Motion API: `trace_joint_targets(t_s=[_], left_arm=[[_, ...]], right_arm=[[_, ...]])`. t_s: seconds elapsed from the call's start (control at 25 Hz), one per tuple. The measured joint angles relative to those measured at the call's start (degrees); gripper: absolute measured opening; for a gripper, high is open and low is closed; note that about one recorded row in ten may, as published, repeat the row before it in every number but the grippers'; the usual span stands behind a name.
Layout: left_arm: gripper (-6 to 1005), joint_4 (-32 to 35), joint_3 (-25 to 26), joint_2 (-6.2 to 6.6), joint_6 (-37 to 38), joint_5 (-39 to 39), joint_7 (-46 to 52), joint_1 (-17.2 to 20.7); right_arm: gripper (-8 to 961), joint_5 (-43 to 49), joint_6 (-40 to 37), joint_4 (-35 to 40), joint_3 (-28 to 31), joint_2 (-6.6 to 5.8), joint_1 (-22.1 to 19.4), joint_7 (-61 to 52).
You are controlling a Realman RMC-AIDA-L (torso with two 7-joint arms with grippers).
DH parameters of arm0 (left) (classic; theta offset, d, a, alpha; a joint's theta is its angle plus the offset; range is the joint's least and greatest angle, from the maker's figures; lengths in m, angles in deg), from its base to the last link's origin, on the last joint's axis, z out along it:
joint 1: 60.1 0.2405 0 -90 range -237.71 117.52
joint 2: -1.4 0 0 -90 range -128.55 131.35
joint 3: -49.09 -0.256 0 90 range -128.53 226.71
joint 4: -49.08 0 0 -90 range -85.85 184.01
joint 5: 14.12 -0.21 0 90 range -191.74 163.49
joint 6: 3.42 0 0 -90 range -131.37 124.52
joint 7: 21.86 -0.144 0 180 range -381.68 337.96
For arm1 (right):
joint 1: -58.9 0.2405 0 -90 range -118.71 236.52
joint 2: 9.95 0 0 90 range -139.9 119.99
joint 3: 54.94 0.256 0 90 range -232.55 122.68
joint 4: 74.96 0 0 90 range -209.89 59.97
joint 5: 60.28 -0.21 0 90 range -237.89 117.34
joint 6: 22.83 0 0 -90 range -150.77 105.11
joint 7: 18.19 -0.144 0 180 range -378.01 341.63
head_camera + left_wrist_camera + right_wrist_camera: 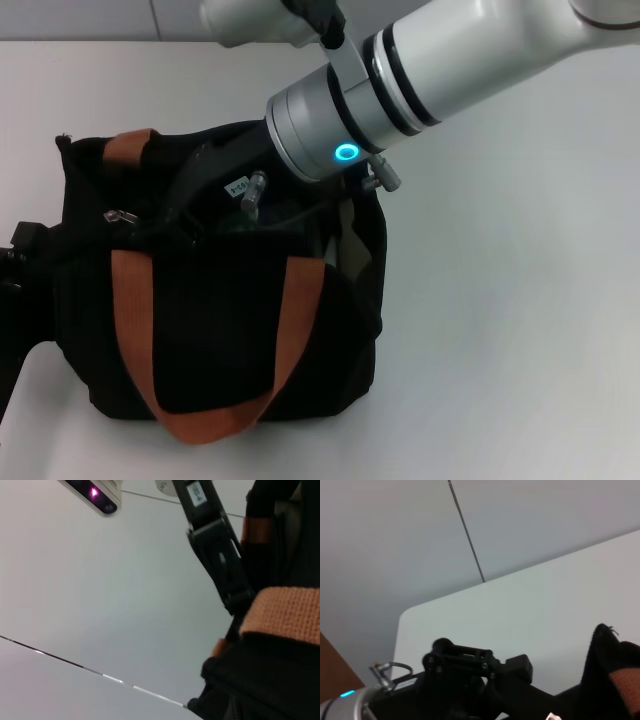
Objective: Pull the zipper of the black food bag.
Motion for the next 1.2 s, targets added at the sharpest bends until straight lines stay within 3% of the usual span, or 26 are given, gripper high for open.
trace_joint_targets(t_s=[0.24, 0.32, 1.2], left_arm=[[14, 0.0, 0.0, 0.0, 0.5, 0.0, 0.0, 0.3], [14, 0.1, -0.1, 0.0, 0.8, 0.0, 0.0, 0.4], [14, -0.2, 0.7, 0.09, 2.8, 0.4, 2.7, -0.2]], right_arm=[[297, 0.0, 0.8, 0.2, -0.9, 0.0, -0.2, 1.3], [114, 0.0, 0.8, 0.3, -0.7, -0.01, -0.3, 2.0], [103, 3.2, -5.8, 3.5, 3.5, -0.63, -3.4, 3.5]])
